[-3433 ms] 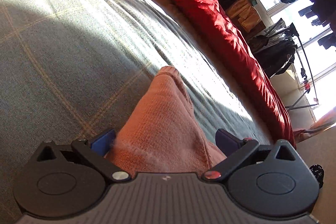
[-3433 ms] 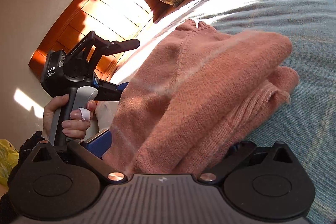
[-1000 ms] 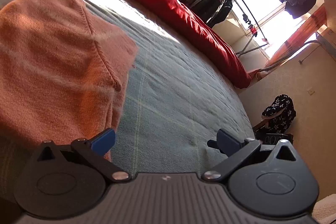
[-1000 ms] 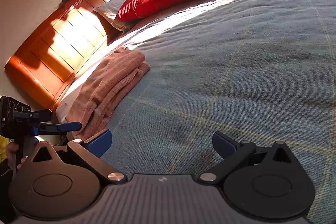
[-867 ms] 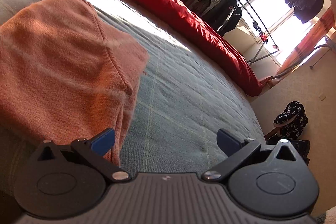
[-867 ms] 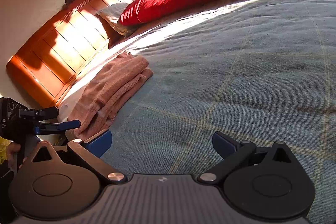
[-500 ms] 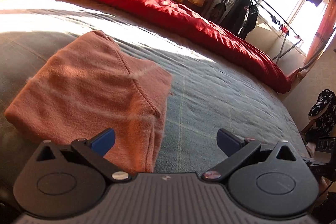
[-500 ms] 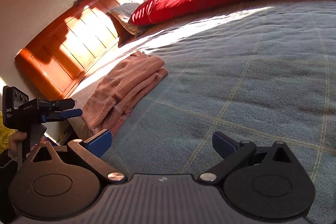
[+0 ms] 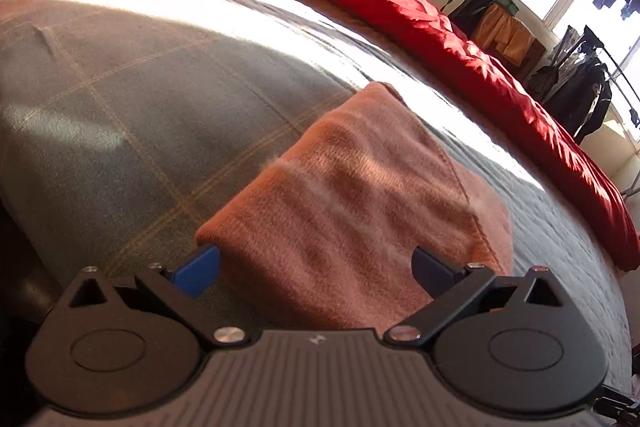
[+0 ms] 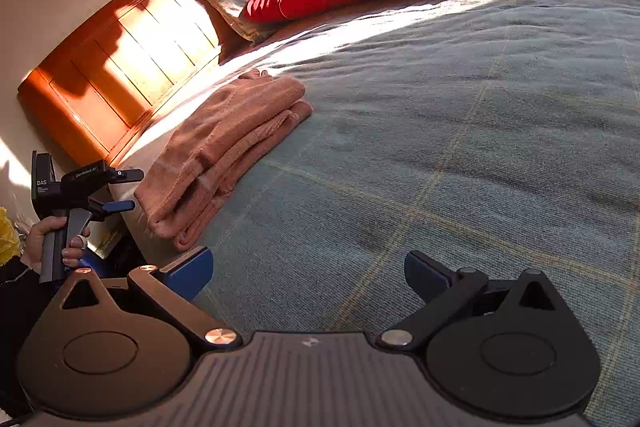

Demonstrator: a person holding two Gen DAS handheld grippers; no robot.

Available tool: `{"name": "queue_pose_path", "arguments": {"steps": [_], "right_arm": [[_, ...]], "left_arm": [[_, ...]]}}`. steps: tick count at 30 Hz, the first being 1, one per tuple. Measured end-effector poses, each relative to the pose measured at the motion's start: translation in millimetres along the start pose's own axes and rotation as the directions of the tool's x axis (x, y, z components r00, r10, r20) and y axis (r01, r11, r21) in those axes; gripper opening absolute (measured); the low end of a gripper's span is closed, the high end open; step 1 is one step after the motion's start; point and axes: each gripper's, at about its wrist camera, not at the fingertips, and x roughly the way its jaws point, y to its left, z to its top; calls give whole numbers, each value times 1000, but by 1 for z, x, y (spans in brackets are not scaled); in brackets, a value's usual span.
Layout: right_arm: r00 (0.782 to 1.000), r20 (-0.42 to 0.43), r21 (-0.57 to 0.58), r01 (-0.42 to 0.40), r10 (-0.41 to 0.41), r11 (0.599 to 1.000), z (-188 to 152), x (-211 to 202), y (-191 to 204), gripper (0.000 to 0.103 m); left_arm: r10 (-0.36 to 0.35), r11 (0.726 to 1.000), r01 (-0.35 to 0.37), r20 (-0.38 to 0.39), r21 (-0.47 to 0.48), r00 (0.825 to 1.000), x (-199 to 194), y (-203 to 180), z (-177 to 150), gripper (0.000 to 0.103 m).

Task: Fold clothes
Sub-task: 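Withdraw both open tools from the folded pink sweater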

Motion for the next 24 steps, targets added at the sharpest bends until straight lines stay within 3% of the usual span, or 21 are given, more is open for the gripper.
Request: {"name": "queue_pose_path", "arguments": {"steps": [2, 5, 10, 15, 16, 20, 22, 24], "right_arm": [[1000, -18, -13, -7, 7, 1000, 1, 11, 4, 103], [999, -48, -27, -6, 4, 1000, 0, 23, 9, 103], [998, -68, -55, -1, -3, 998, 2, 29, 11, 103], [998, -70, -70, 0, -5, 998, 7, 37, 8, 103], [998, -69, -75, -3, -2, 997, 8, 38, 9, 103], [998, -68, -97, -1, -6, 995, 8, 41, 12, 103], [997, -73, -108, 3, -11, 994, 7, 41, 14, 103], [997, -76, -112, 10, -19, 994, 7, 38, 14, 103]], "left_arm": [[-55, 997, 52, 49, 58, 997, 0, -19, 16, 102], [-92, 986, 83, 57, 144, 994, 26, -46, 36, 102], [-36, 994, 41, -46, 105, 998, 89, -44, 37, 102], [58, 982, -42, -79, 185, 995, 93, -63, 37, 102], [62, 979, -45, -80, 200, 995, 90, -70, 42, 102], [-49, 974, 59, -47, 220, 998, 91, -94, 64, 102], [-48, 970, 56, -43, 237, 998, 105, -103, 69, 102], [9, 969, 12, -83, 247, 996, 128, -104, 66, 102]]}}
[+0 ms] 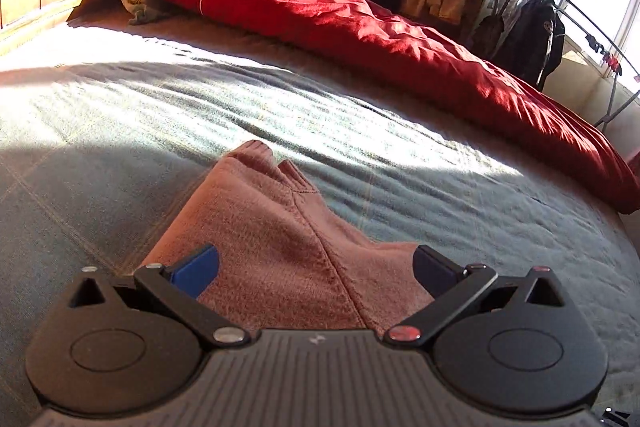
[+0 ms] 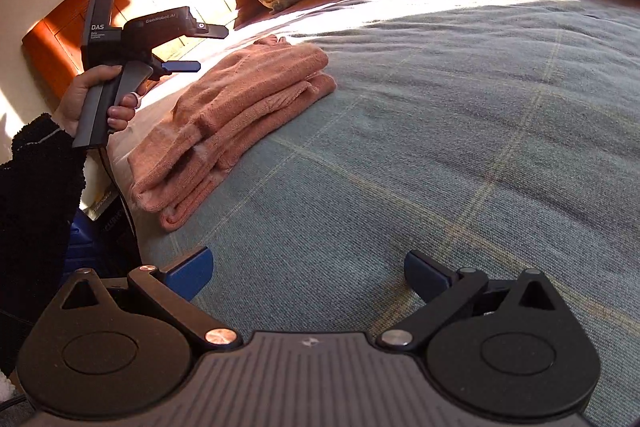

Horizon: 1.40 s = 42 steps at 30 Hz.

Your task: Fold clothes

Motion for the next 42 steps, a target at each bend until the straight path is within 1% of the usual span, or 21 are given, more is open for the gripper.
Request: {"name": "queue_pose_path", "arguments": {"steps": [1, 2, 4, 6, 10, 12, 14, 15, 17, 18, 20, 22, 24, 26, 28, 29, 34, 36, 38, 40, 42], "right_arm": [[1000, -4, 3, 2, -2, 1000, 0, -1, -1, 103], [1000, -9, 9, 3, -3, 1000, -1, -1, -2, 103], [1000, -6, 17, 5, -5, 1000, -3, -3, -4, 103], [1000, -3, 18, 6, -6, 1000, -5, -5, -4, 103], [1000, 0, 14, 26, -26, 1000, -6, -13, 1, 103], [999, 6, 12, 39, -39, 999, -7, -21, 5, 103], [999, 15, 8, 38, -38, 999, -9, -30, 9, 103], [999, 25, 2, 37, -37, 999, -10, -37, 11, 103], [999, 40, -9, 34, -34, 999, -12, -47, 18, 103], [998, 48, -15, 31, -30, 999, -13, -53, 22, 103], [998, 64, -25, 23, -22, 999, -16, -63, 29, 103], [997, 78, -35, 9, -6, 999, -21, -73, 37, 103], [996, 89, -47, -2, 6, 999, -25, -82, 45, 103], [995, 98, -69, -5, 12, 998, -30, -93, 54, 103], [994, 108, -96, -1, 11, 995, -35, -103, 62, 103], [994, 114, -113, 7, 6, 994, -38, -108, 66, 103], [991, 135, -154, 37, -16, 987, -49, -123, 78, 103], [990, 137, -156, 39, -18, 987, -51, -125, 81, 103], [991, 133, -163, 35, -13, 986, -53, -125, 85, 103], [992, 124, -191, 29, -5, 981, -54, -123, 94, 103], [993, 116, -231, 29, -2, 973, -56, -121, 106, 103]], "left_arm": [[27, 1000, -27, -28, 2, 999, 11, 1, -2, 102], [55, 998, -54, -23, 19, 998, 18, 1, -7, 102], [80, 993, -81, 13, 83, 997, 15, -6, -15, 102], [99, 987, -100, 10, 124, 995, 10, -12, -17, 102], [175, 980, -177, 34, 89, 984, -12, -17, -18, 102], [194, 973, -205, 105, 106, 975, -34, -25, -22, 102], [215, 958, -242, 172, 156, 961, -59, -40, -30, 102], [225, 947, -263, 204, 183, 953, -71, -48, -34, 102], [243, 919, -307, 254, 250, 936, -95, -68, -45, 102], [246, 907, -320, 272, 274, 930, -104, -77, -53, 102], [233, 891, -328, 304, 315, 924, -124, -95, -70, 102], [201, 892, -312, 330, 328, 922, -139, -107, -90, 102], [178, 907, -286, 335, 309, 925, -152, -115, -108, 102], [153, 924, -249, 314, 292, 937, -162, -121, -126, 102], [155, 937, -235, 295, 259, 943, -171, -124, -142, 102], [167, 941, -240, 292, 236, 942, -176, -124, -150, 102], [234, 955, -279, 318, 105, 919, -207, -127, -191, 102], [239, 958, -275, 315, 75, 918, -217, -129, -205, 102], [245, 959, -275, 300, 62, 922, -225, -132, -218, 102], [255, 958, -282, 284, 59, 924, -231, -134, -229, 102], [278, 953, -300, 265, 48, 924, -237, -135, -237, 102]]}}
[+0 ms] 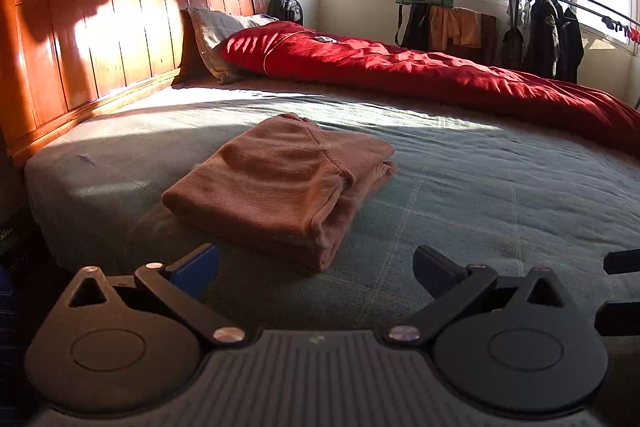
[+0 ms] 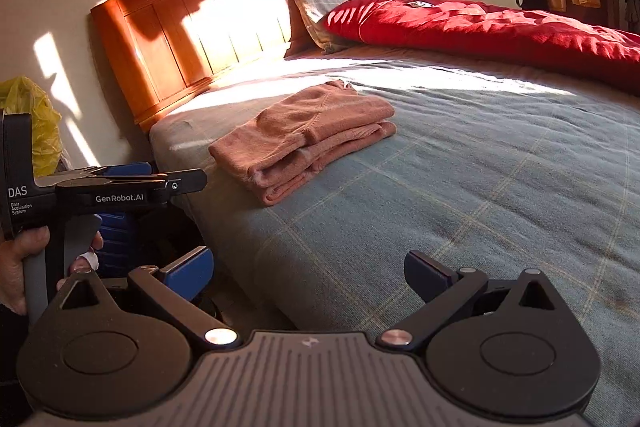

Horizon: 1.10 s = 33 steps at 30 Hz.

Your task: Fold clothes

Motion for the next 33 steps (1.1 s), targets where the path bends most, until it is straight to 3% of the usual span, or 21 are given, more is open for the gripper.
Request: {"name": "queue_pose_path", "arguments": {"steps": [7, 11, 14, 17, 21, 33], "right_arm": [[997, -68, -154, 14, -25, 988, 11, 28, 46, 103], [994, -62, -198, 72, -86, 978, 18, 42, 69, 103], [992, -25, -181, 117, -124, 977, 13, 42, 80, 103], [982, -8, -139, 187, -190, 972, -2, 45, 81, 103], [981, -46, -79, 186, -190, 979, -13, 51, 76, 103], [974, 7, -90, 227, -227, 970, -14, 37, 85, 103]], "left_arm": [[76, 996, -75, 18, -38, 997, -39, 14, -10, 102], [88, 995, -87, 44, -44, 995, -60, 21, -9, 102], [72, 997, -72, 33, -19, 997, -69, 21, -9, 102], [104, 994, -104, 15, 20, 994, -72, 16, -13, 102], [108, 993, -107, -3, 51, 994, -74, 10, -20, 102], [82, 997, -83, -51, -9, 995, -73, 16, -30, 102]]}}
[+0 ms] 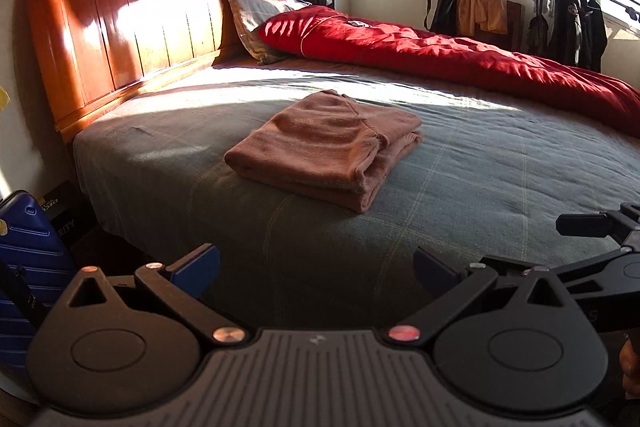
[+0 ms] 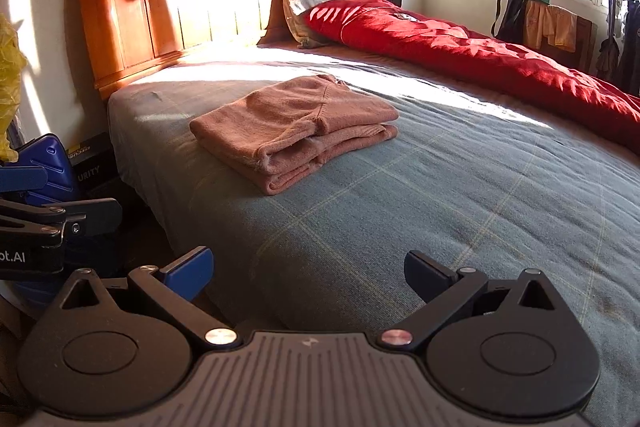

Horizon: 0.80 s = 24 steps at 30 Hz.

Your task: Fold clothes

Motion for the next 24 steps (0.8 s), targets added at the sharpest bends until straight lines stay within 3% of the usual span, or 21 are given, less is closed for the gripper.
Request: {"name": "queue_pose_path", "arguments": {"steps": [24], "right_arm": [[1000, -8, -26, -5, 5, 1000, -7, -4, 16, 103]], "left_arm": [[10, 1000, -10, -2, 18, 1000, -10, 2, -5, 102]]}}
